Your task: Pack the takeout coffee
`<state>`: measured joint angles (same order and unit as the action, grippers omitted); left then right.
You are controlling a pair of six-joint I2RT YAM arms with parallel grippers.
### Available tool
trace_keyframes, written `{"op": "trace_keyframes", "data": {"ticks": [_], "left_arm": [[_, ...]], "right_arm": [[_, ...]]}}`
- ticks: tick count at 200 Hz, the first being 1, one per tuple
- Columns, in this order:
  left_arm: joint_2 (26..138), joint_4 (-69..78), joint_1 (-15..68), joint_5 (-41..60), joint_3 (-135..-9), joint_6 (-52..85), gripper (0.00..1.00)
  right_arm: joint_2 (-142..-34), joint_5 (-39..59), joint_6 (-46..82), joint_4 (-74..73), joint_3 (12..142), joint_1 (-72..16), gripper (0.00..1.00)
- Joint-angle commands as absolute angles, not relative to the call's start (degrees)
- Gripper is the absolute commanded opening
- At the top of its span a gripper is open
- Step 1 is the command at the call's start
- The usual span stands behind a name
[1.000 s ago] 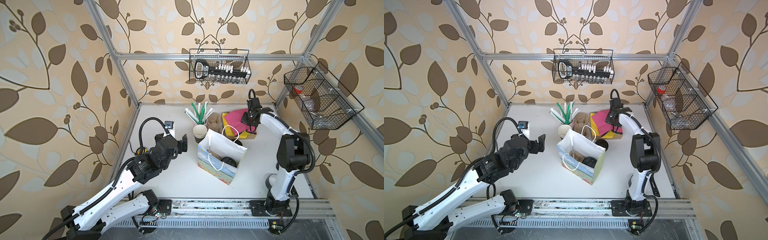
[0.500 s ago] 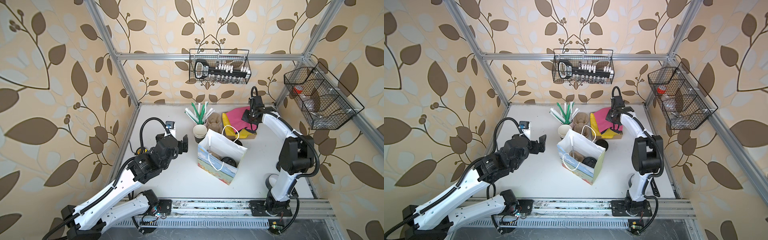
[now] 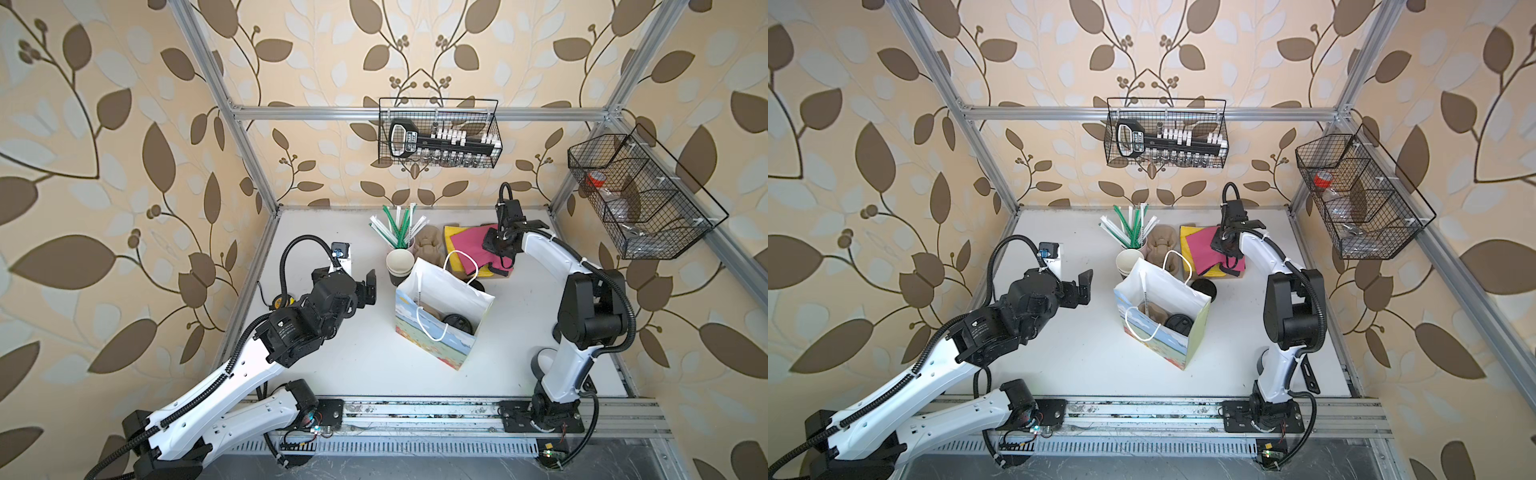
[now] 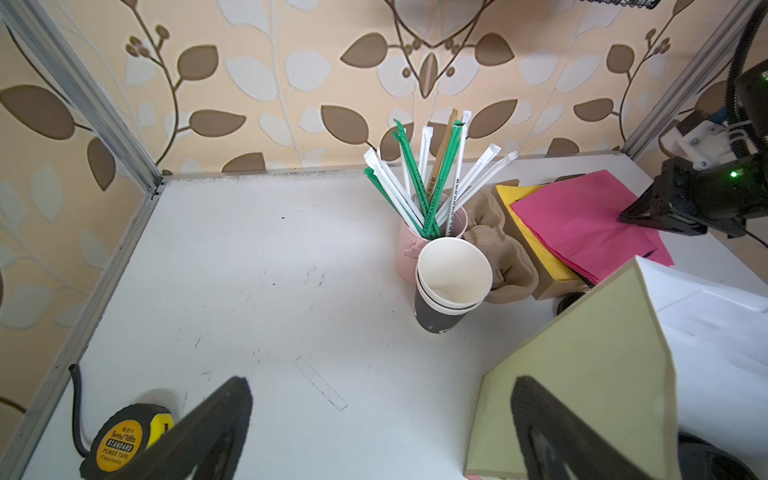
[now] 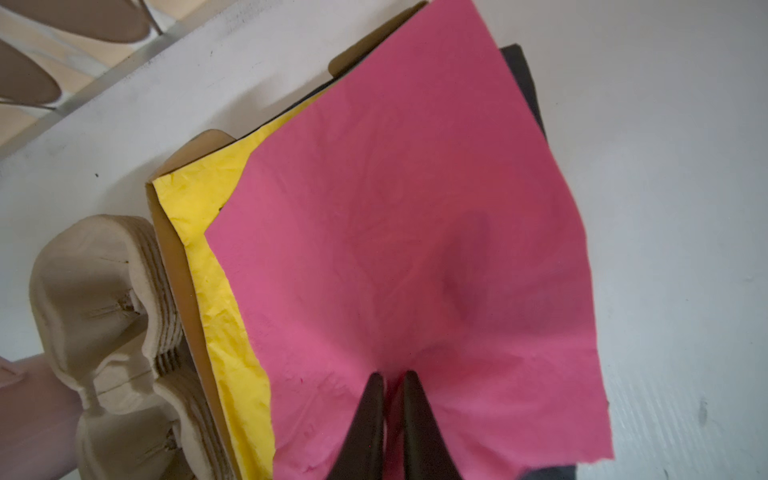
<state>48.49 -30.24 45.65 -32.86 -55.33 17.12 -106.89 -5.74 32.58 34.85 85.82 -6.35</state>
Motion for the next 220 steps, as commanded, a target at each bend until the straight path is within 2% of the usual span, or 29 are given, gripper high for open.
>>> {"op": "trace_keyframes", "data": {"ticks": [1, 24, 51, 161, 217, 220], "left_arm": [[48.37, -30.25, 45.09, -32.37, -56.87, 17.71, 0.99], [48.38, -30.3, 45.09, -32.19, -56.95, 17.74, 0.99], [48.32, -30.32, 45.1, -32.08, -56.97, 17.74, 0.99], [47.85, -30.33, 45.14, -32.02, -56.96, 17.75, 0.99], [47.86, -30.42, 45.13, -31.67, -57.11, 17.69, 0.99], [47.88, -30.41, 45.09, -31.64, -57.04, 17.75, 0.99]], "right_arm": [[-106.17, -6.79, 32.61, 34.55, 84.26, -6.2, 0.17], [-105.52, -6.68, 32.61, 33.55, 83.13, -5.99, 0.14], [-105.52, -5.86, 32.29, 33.31, 82.97, -5.77, 0.0], [-97.56, -2.26, 33.76, 30.93, 80.46, -3.96, 0.0], [-97.94, -1.77, 33.18, 33.58, 78.46, -3.73, 0.0], [-98.02, -1.8, 33.28, 33.87, 78.44, -3.77, 0.06]]}}
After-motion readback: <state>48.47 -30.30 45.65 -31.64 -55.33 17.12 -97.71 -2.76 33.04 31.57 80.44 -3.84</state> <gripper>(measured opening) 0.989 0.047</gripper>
